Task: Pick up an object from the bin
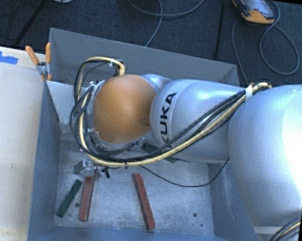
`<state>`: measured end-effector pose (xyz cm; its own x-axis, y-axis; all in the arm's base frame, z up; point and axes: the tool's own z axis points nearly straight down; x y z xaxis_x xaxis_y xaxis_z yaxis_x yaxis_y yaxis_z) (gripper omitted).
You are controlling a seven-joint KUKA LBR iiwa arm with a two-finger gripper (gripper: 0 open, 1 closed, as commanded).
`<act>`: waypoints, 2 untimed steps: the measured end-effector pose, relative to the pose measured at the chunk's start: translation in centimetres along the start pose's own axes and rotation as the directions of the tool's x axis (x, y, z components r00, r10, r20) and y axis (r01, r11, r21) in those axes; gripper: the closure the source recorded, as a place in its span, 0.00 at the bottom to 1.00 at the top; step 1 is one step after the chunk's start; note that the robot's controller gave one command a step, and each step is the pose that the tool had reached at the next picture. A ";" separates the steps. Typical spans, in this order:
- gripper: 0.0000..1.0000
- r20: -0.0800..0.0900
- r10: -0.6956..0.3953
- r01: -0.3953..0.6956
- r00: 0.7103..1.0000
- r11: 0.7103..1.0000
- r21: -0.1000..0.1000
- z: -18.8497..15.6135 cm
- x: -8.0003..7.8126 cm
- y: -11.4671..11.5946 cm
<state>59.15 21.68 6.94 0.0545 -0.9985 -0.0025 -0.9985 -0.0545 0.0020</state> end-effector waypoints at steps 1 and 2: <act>1.00 -0.001 -0.013 0.013 1.000 1.000 0.009 -10.1 3.2 0.6; 1.00 0.000 -0.025 0.025 1.000 1.000 0.010 -20.4 4.0 2.0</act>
Offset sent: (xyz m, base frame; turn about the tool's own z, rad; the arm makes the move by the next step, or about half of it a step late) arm -0.0058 -0.0321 0.0960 -0.0190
